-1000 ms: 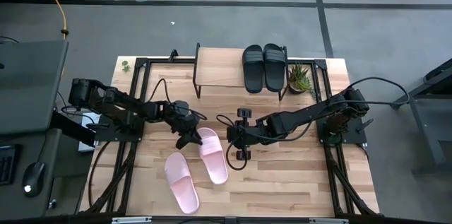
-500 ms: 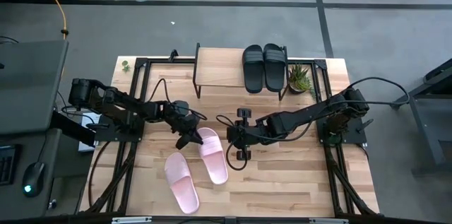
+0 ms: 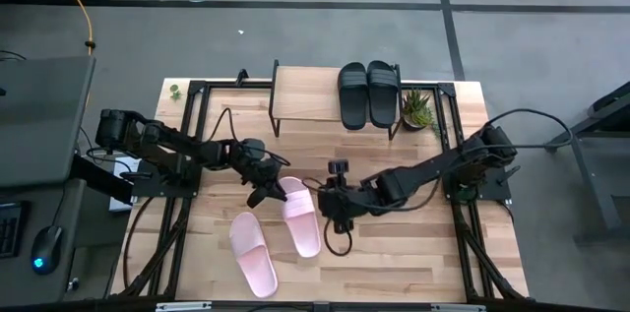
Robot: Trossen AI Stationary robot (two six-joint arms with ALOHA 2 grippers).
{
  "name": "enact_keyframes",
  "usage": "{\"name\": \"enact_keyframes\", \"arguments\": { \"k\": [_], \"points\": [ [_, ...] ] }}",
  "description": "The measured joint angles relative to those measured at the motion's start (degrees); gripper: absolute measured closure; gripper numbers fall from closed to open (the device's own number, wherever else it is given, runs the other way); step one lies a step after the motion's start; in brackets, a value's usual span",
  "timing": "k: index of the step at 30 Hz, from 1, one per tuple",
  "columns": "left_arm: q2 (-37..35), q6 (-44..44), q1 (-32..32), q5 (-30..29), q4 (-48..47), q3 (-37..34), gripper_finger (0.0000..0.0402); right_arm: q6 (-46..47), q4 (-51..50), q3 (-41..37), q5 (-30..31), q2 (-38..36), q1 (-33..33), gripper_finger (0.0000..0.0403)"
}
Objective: Pick and place slides into the shelf
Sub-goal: Put the right pink slipper on the shelf
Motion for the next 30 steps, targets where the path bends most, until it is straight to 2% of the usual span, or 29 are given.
{"name": "enact_keyframes", "arguments": {
  "k": [11,15,18,30],
  "points": [
    [-0.1,0.1,0.0,2.3,-0.2,3.6,0.0399,-10.6,5.3,0.0,6.2,0.0,4.6,0.0280],
    [-0.1,1.3,0.0,3.1,-1.0,6.3,0.0399,-14.1,6.2,0.0,10.2,0.0,5.7,0.0280],
    [-0.1,2.4,0.0,3.1,-3.0,8.8,0.0399,-14.8,6.1,0.0,13.1,0.0,6.2,0.0280],
    [-0.2,7.1,0.0,2.7,-11.9,15.8,0.0399,-17.8,5.6,0.0,16.6,0.0,8.0,0.0280]
  ]
}}
